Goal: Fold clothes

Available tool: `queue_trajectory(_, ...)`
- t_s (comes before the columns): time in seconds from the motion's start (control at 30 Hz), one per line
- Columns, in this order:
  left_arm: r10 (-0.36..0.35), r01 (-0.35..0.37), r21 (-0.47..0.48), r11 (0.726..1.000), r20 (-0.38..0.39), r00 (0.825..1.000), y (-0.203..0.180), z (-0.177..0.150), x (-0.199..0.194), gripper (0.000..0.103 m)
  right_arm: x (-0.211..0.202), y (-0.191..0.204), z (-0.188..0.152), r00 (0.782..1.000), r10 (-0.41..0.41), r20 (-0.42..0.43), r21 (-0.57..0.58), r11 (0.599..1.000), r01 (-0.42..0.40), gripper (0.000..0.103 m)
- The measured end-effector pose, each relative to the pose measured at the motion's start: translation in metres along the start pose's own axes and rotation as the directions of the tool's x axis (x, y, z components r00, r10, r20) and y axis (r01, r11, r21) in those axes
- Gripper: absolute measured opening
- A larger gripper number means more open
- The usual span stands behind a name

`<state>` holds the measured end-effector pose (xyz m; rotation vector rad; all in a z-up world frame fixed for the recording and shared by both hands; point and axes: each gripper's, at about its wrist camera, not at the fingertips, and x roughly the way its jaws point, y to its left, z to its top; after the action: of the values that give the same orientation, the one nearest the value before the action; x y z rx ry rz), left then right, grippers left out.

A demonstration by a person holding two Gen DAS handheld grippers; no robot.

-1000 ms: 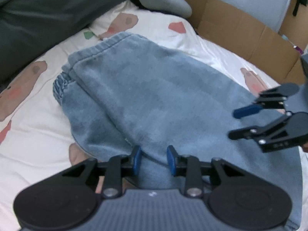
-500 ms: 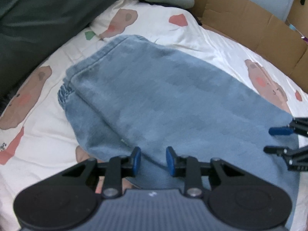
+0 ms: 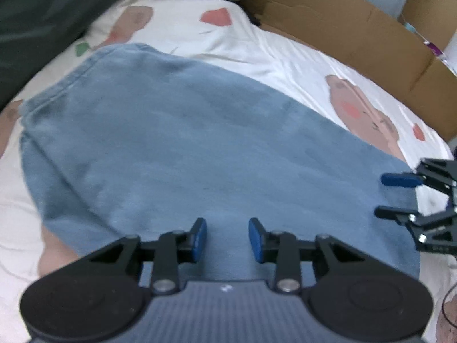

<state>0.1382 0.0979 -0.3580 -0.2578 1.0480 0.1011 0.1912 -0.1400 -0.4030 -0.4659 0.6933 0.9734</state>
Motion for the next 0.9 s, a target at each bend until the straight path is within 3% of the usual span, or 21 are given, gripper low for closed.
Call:
queue_trajectory(0.23, 0.001, 0.009, 0.162, 0.987, -0.057, 0.998, -0.007, -0.006, 0.008, 0.038, -0.01, -0.031, -0.037, 1.0, 0.015, -0.006, 0.088, 0.996, -0.015, 0.052)
queue_trajectory(0.63, -0.029, 0.034, 0.108, 0.994, -0.04, 0.999, -0.002, -0.007, -0.02, 0.039, -0.043, -0.032, -0.054, 0.996, -0.033, -0.082, 0.026, 0.999, 0.035, 0.051)
queue_trajectory(0.77, -0.078, 0.079, 0.075, 0.994, -0.017, 0.997, -0.01, -0.004, -0.022, 0.038, -0.067, -0.05, -0.053, 0.991, -0.123, -0.041, 0.158, 0.979, 0.128, 0.051)
queue_trajectory(0.83, -0.099, 0.1, 0.087, 0.991, -0.017, 0.995, -0.019, -0.004, -0.02, 0.037, -0.07, -0.058, -0.057, 0.99, -0.133, -0.036, 0.224, 0.965, 0.138, 0.036)
queue_trajectory(0.87, -0.115, 0.117, 0.093, 0.989, -0.023, 0.993, -0.025, -0.004, -0.018, 0.037, -0.07, -0.061, -0.058, 0.99, -0.136, -0.045, 0.24, 0.96, 0.143, 0.024)
queue_trajectory(0.9, -0.131, 0.133, 0.102, 0.986, -0.027, 0.991, -0.03, -0.003, -0.016, 0.037, -0.068, -0.061, -0.059, 0.989, -0.139, -0.056, 0.227, 0.962, 0.148, 0.02)
